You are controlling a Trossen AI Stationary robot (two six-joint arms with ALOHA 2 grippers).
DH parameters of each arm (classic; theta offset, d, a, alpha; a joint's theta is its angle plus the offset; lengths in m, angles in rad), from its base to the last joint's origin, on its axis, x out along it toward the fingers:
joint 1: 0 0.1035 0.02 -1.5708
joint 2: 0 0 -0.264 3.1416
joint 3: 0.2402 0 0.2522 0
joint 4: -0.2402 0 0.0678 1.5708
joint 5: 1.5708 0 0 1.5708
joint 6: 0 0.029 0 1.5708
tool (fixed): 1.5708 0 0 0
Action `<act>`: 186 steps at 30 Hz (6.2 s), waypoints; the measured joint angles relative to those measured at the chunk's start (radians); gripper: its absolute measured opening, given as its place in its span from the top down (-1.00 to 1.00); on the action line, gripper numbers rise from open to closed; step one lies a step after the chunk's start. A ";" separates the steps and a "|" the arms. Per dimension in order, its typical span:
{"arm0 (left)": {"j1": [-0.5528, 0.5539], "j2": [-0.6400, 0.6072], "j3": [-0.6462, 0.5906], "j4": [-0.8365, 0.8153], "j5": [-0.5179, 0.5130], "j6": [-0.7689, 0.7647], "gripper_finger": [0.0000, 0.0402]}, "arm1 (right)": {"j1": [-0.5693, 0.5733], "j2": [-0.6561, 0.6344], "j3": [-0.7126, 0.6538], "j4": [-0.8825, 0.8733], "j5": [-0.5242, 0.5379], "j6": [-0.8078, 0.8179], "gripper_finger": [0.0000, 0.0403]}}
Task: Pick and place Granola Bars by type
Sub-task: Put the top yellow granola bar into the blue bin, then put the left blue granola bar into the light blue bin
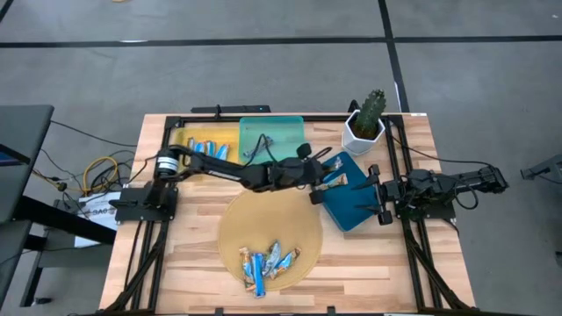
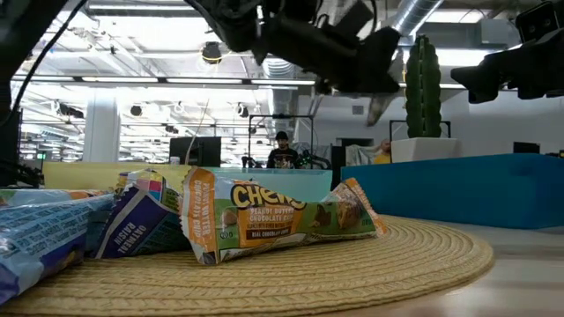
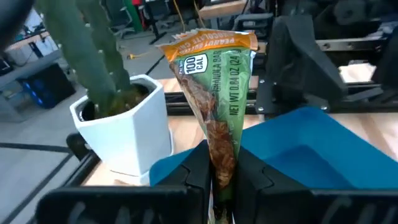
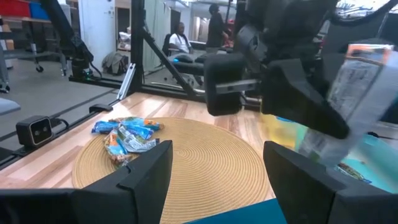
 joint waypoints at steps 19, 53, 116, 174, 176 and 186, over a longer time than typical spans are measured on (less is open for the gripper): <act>0.026 0.058 0.088 -0.207 0.084 0.027 0.90 | 0.000 0.000 0.000 0.000 0.000 0.000 -0.21; 0.074 0.356 0.555 -0.697 0.011 -0.209 0.91 | 0.000 0.000 0.000 0.000 0.000 0.000 -0.21; -0.411 0.152 0.554 -1.570 0.162 0.522 0.37 | 0.000 0.000 0.000 0.000 0.000 0.000 -0.21; -0.634 0.153 0.340 -1.454 0.212 0.648 0.37 | 0.000 0.000 0.000 0.000 0.000 0.000 -0.21; -0.634 0.153 0.340 -1.454 0.221 0.648 0.37 | 0.000 0.000 0.000 0.000 0.000 0.000 -0.21; -0.632 0.148 0.284 -1.400 0.224 0.651 0.37 | 0.000 0.000 0.000 0.000 0.000 0.000 -0.21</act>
